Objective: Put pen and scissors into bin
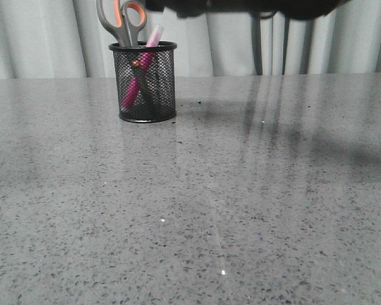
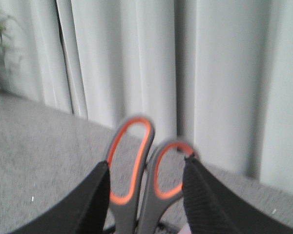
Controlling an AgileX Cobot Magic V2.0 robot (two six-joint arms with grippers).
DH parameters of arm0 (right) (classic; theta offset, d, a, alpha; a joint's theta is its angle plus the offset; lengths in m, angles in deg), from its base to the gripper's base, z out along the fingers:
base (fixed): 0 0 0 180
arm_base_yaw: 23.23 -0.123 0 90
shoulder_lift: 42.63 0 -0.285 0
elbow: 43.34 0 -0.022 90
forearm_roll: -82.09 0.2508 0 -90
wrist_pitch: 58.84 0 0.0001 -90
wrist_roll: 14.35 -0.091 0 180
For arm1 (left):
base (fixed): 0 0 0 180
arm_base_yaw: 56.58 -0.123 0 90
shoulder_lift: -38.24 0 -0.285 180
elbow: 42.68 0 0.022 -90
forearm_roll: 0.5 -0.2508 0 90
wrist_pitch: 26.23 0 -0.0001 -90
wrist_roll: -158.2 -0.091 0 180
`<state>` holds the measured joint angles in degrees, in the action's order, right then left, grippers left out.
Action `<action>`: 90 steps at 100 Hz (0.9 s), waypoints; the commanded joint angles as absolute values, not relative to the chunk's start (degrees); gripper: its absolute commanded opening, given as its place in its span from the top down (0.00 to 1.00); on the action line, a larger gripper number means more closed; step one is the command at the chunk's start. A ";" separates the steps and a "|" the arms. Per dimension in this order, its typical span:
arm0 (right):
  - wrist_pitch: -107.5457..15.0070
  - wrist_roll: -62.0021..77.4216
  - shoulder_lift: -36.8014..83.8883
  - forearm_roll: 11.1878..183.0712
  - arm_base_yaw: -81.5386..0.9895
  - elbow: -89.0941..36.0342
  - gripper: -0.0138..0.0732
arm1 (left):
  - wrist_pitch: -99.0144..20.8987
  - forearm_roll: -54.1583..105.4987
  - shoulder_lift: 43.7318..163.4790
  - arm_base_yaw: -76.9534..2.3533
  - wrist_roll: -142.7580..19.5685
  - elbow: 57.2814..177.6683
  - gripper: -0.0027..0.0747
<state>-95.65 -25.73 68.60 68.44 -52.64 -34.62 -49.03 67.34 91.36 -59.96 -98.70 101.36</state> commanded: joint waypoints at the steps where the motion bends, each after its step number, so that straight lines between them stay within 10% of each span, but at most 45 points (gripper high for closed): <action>1: -100.67 -25.45 61.18 68.42 -51.02 -35.18 0.49 | -47.61 69.52 91.03 -60.07 -98.46 102.99 0.99; 30: -78.06 -25.45 42.29 68.04 -43.95 -31.65 0.93 | -47.50 69.52 91.03 -60.07 -98.46 102.99 0.99; 90: -85.93 -25.11 2.24 61.37 -34.84 14.00 0.92 | -38.37 87.43 70.55 -60.07 -114.45 80.23 0.99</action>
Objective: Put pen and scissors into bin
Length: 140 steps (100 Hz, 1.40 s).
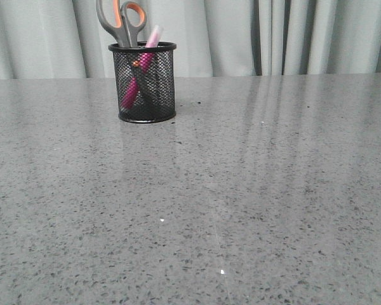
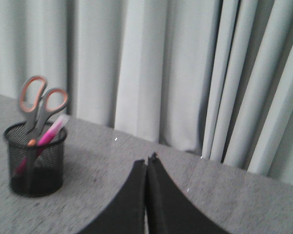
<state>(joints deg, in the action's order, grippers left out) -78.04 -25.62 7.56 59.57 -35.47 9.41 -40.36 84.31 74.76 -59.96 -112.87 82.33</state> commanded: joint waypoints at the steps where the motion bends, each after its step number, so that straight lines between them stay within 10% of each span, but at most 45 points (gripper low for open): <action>1: -85.94 -25.11 1.83 61.91 -34.84 15.20 0.92 | -38.26 87.43 69.67 -60.07 -114.45 79.90 0.99; 36: -90.96 -25.11 -8.98 73.99 -34.80 31.33 0.92 | -35.16 95.51 52.86 -60.07 -114.45 69.73 0.99; 140: -90.14 -25.11 -8.98 73.99 -34.80 31.33 0.92 | -37.00 97.73 52.56 -60.07 -114.45 69.73 0.99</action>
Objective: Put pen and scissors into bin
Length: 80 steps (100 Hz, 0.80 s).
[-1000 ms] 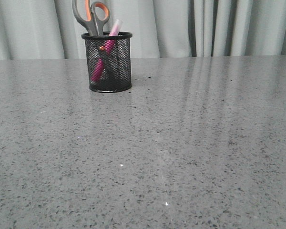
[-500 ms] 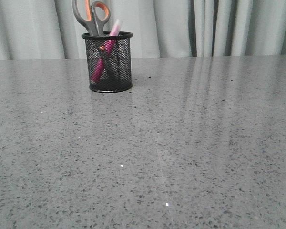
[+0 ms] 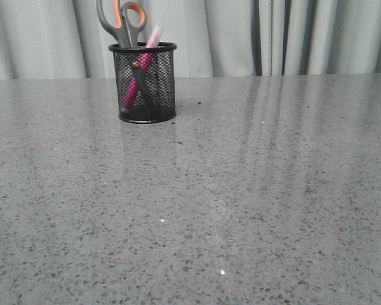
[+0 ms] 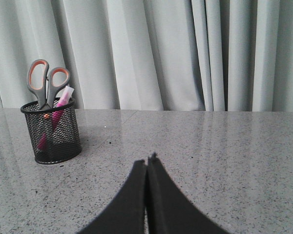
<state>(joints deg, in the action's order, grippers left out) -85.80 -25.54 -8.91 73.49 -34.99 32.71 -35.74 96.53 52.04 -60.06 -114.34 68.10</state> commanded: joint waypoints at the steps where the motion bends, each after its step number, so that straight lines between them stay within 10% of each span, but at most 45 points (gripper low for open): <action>1: -90.14 -25.11 -8.98 73.99 -34.80 31.33 0.92 | -37.00 97.73 52.56 -60.07 -114.45 69.73 0.99; 38: -90.14 -25.11 -8.98 73.99 -34.80 31.33 0.92 | -36.12 90.07 52.56 -60.07 -112.20 69.73 0.99; 63: -90.14 -25.11 -8.98 73.99 -34.80 31.33 0.92 | -35.36 22.90 52.56 -59.54 -43.19 69.49 0.99; 80: -90.14 -25.11 -8.98 73.99 -34.80 31.33 0.92 | -32.77 3.37 52.56 -56.99 -25.78 67.31 0.99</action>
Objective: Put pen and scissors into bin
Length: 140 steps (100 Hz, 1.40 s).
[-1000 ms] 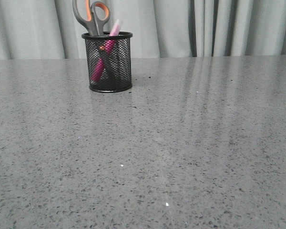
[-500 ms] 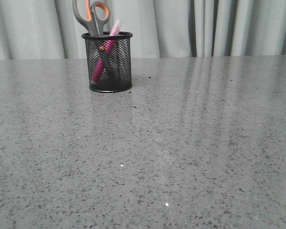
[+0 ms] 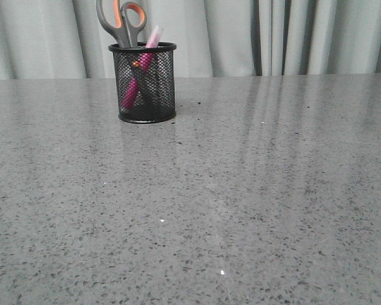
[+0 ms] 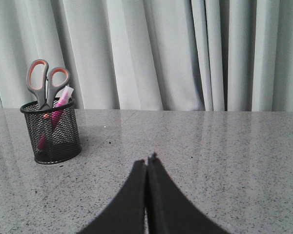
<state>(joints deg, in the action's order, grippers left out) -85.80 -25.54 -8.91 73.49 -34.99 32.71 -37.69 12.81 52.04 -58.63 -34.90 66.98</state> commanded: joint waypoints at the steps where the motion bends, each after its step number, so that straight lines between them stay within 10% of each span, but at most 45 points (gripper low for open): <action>1: -90.14 -25.11 -8.98 73.99 -34.80 31.33 0.92 | -32.40 3.08 52.56 -56.84 -25.65 66.95 0.99; 140: -90.09 -25.11 -8.98 73.99 -34.80 31.33 0.92 | -30.20 2.74 43.89 -55.42 -25.63 57.52 0.99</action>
